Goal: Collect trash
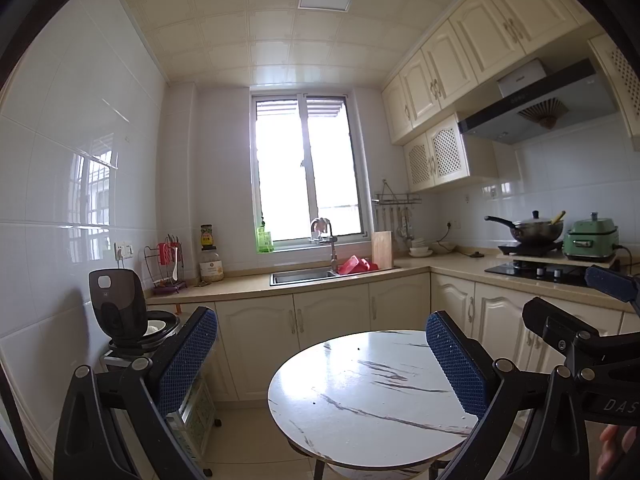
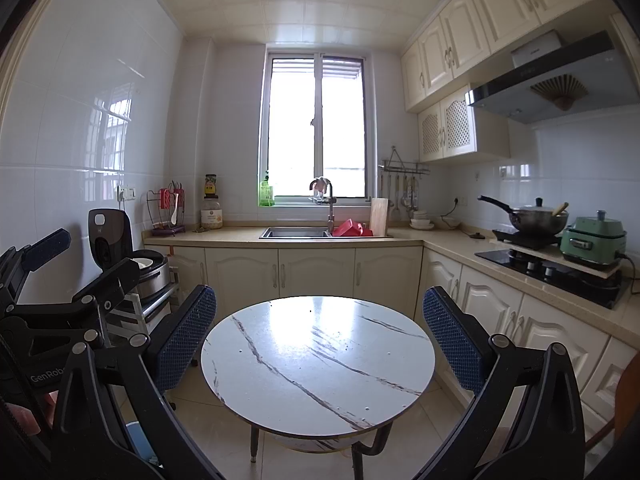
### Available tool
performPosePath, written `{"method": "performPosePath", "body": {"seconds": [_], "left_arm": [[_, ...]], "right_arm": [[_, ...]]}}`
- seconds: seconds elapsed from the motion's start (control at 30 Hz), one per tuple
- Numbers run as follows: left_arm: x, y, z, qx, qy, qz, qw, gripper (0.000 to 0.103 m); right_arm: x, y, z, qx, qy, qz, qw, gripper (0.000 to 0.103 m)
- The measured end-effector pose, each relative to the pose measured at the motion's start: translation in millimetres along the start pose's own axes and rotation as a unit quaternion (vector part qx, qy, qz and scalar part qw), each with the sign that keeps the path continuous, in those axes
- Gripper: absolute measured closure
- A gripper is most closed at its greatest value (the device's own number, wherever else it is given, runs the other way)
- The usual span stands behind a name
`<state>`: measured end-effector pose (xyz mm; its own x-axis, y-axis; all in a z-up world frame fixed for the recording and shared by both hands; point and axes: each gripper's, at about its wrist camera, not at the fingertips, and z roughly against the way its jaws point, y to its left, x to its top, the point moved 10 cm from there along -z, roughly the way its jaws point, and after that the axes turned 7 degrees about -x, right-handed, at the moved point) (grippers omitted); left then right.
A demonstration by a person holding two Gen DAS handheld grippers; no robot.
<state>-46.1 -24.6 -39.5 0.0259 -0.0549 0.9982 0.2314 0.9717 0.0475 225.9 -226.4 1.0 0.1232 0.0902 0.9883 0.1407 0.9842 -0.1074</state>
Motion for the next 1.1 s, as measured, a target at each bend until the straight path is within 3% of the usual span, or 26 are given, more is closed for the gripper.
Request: {"method": "performPosePath", "body": {"seconds": [1.1], "left_arm": [[-4.2,5.5,1.0,0.004,-0.001,0.0,1.0,0.001]], "right_arm": [[-0.1,1.7,1.3,0.0,0.0,-0.001,1.0,0.0]]}}
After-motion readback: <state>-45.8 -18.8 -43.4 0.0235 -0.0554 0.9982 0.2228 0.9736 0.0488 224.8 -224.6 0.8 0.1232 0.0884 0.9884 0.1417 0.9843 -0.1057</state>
